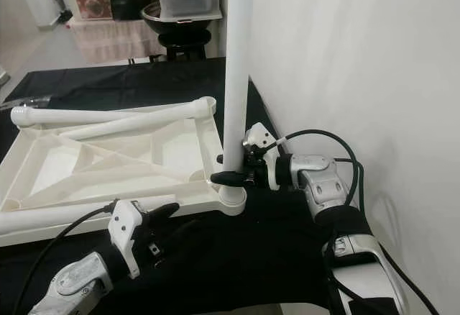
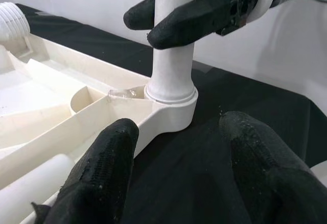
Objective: Building children table
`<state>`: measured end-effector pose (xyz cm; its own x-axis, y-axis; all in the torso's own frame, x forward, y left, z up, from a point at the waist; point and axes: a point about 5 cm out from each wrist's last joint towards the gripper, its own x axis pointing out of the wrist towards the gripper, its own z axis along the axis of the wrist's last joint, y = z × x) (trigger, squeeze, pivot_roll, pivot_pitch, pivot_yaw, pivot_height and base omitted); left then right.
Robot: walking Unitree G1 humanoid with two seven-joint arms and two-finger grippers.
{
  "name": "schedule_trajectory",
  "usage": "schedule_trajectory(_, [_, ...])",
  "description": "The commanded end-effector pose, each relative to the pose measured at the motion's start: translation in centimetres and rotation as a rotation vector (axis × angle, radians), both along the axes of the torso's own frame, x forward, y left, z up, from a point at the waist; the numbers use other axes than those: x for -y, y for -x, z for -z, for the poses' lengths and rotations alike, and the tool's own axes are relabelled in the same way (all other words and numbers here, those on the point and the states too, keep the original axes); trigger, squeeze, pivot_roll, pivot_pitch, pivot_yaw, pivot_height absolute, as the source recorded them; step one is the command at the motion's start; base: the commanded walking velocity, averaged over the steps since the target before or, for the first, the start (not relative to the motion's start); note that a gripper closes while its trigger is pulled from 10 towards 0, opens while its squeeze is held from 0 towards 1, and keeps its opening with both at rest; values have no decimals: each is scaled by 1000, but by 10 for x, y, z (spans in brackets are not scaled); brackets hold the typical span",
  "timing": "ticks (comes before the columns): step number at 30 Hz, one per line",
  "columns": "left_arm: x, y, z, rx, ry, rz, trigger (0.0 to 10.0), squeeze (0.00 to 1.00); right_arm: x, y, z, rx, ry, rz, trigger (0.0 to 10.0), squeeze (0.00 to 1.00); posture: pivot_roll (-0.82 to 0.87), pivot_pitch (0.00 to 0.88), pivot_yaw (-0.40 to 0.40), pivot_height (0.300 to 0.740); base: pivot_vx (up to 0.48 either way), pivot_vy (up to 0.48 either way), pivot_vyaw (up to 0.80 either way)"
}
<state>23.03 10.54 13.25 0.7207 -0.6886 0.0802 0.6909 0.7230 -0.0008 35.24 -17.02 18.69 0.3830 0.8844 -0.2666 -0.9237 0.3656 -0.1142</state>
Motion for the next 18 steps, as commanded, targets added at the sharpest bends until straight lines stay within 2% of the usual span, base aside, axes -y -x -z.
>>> schedule_trajectory(1, [-1, 1, 4, -14, 14, -3, 10000, 0, 2, -1, 0, 22, -14, 38, 0, 0, -81, 73, -7, 740, 0, 0, 0])
schedule_trajectory(2, [-1, 1, 4, -14, 14, -3, 10000, 0, 2, -1, 0, 22, -14, 38, 0, 0, -81, 73, -7, 740, 0, 0, 0])
schedule_trajectory(3, [-1, 1, 3, -13, 18, -2, 10000, 0, 6, 3, 6, 34, -21, 96, 0, 0, -86, 84, -8, 740, 0, 0, 0])
schedule_trajectory(4, [-2, 1, 3, -12, 22, 0, 10000, 0, -3, 18, 23, 26, -56, 230, 0, 0, -87, 104, -8, 740, 0, 0, 0])
schedule_trajectory(5, [-5, 1, 2, -12, 25, 1, 10000, 0, -19, 35, 47, 3, -138, 510, 0, 0, -102, 124, -4, 740, 0, 0, 0])
schedule_trajectory(6, [-5, 1, 2, -12, 25, 1, 10000, 0, -19, 35, 47, 3, -138, 510, 0, 0, -102, 124, -4, 740, 0, 0, 0])
schedule_trajectory(7, [-7, 1, 1, -11, 27, 1, 10000, 0, -31, 59, 69, -70, -172, 703, 0, 0, -112, 131, 6, 740, 0, 0, 0])
schedule_trajectory(8, [-7, 1, 1, -11, 27, 1, 10000, 0, -31, 59, 69, -70, -172, 703, 0, 0, -112, 131, 6, 740, 0, 0, 0])
schedule_trajectory(9, [-8, 1, 0, -10, 28, 2, 10000, 0, -38, 75, 81, -123, -187, 820, 0, 0, -116, 142, 12, 740, 0, 0, 0])
schedule_trajectory(12, [-10, 0, 2, -15, 21, 11, 10000, 0, -42, 70, 75, -70, -167, 787, 0, 0, -131, 138, 42, 740, 0, 0, 0])
schedule_trajectory(14, [-10, -1, 3, -23, 19, 32, 10000, 0, -41, 59, 77, -58, -103, 677, 0, 0, -106, 137, 31, 740, 0, 0, 0])
schedule_trajectory(17, [-11, -2, 4, -26, 17, 36, 10000, 0, -46, 54, 75, -33, -82, 628, 0, 0, -116, 130, 37, 740, 0, 0, 0])
schedule_trajectory(18, [-12, -1, 4, -23, 20, 30, 10000, 0, -48, 49, 73, -18, -86, 624, 10000, 0, -113, 128, 38, 740, 0, 0, 0])
